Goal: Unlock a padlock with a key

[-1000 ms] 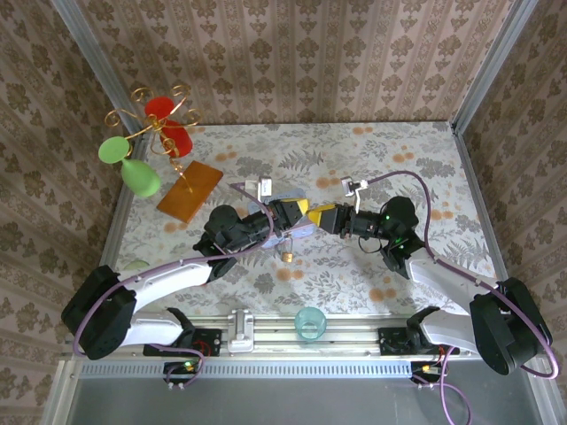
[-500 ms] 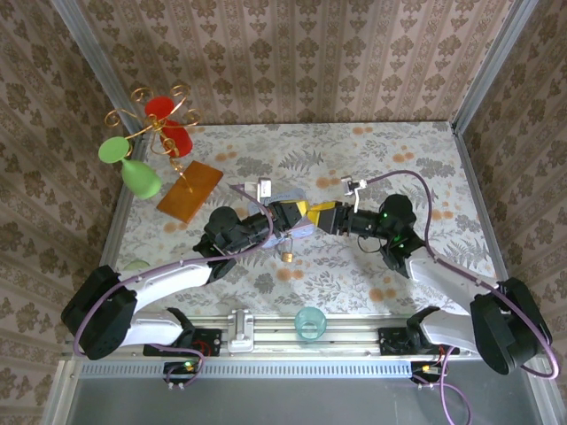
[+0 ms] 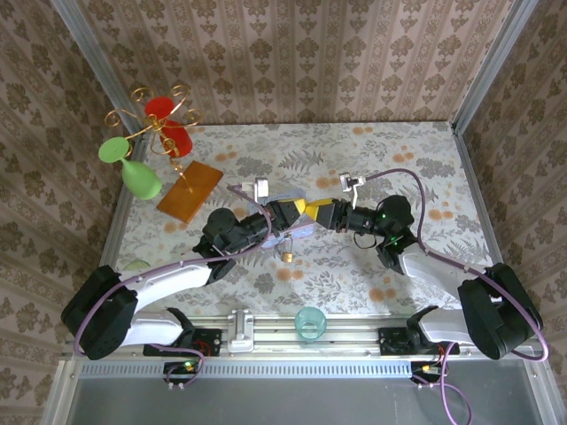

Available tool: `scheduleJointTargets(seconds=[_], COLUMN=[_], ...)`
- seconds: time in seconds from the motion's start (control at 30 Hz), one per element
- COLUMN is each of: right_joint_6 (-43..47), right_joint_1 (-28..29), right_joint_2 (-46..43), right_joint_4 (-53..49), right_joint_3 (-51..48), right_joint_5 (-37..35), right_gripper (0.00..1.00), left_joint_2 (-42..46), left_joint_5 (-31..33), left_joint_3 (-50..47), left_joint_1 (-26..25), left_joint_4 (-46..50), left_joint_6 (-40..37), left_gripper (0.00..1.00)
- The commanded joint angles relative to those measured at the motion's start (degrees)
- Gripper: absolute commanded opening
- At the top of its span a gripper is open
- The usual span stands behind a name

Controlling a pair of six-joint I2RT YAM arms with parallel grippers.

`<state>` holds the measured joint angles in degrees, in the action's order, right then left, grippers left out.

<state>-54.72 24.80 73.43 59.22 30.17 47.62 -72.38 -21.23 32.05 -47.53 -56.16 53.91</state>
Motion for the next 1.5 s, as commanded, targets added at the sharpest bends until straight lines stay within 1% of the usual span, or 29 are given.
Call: scheduleJointTargets(seconds=[0.0,0.1,0.27,0.4,0.6,0.67,0.73,0.9,0.93,1.0,1.1,1.3,1.47], right_joint_6=[-0.84,-0.38,-0.39,0.71,5.98,6.25,6.05,5.47,5.37,5.94,7.43,7.95,8.10], right_joint_1=[0.36,0.56,1.07,1.31,1.03,0.96,0.70,0.91,1.04,1.04,0.96,0.96,0.89], right_joint_2=[-1.93,-2.75,-2.02,-1.54,-3.15,-2.96,-2.47,-0.56,-0.14,-0.06,-0.61,-0.21,-0.26], right_joint_4=[3.06,1.94,2.04,0.32,-6.79,-6.41,-6.16,-5.77,-5.53,-6.27,-8.28,-9.22,-8.66], right_joint_3=[0.14,-0.03,0.90,1.21,1.55,1.72,2.44,3.81,3.93,4.06,4.13,4.70,3.65], right_joint_5=[0.99,1.16,1.66,1.74,-1.28,-2.23,-1.96,-1.18,-0.89,-1.56,-2.73,-3.29,-5.30], right_gripper=[0.34,0.32,0.28,0.28,0.33,0.35,0.36,0.42,0.44,0.50,0.52,0.52,0.53], left_joint_2=[-0.31,-0.43,-0.72,-0.83,0.98,1.30,1.74,2.31,2.11,1.66,1.36,1.30,1.22], left_joint_5=[0.18,1.28,1.24,0.35,-0.43,-0.72,-1.09,-0.82,-0.98,-1.41,-1.66,-1.53,-1.35], left_joint_3=[-0.96,-1.73,-0.90,-0.24,-1.09,-1.13,-1.12,-1.22,-1.04,-0.69,-0.41,-0.59,-0.50], left_joint_1=[0.28,0.42,1.45,1.72,1.85,1.87,1.92,2.06,2.05,1.98,1.85,1.95,1.98], left_joint_4=[-1.93,-3.41,-3.96,-4.13,-3.50,-2.64,-1.58,-1.21,-1.60,-2.26,-2.55,-2.16,-1.84], left_joint_6=[0.41,0.80,0.37,0.67,1.11,0.87,0.54,0.27,0.55,1.06,1.28,1.10,0.85], left_gripper=[0.00,0.00,0.00,0.00,0.00,0.00,0.00,0.00,0.00,0.00,0.00,0.00,0.00])
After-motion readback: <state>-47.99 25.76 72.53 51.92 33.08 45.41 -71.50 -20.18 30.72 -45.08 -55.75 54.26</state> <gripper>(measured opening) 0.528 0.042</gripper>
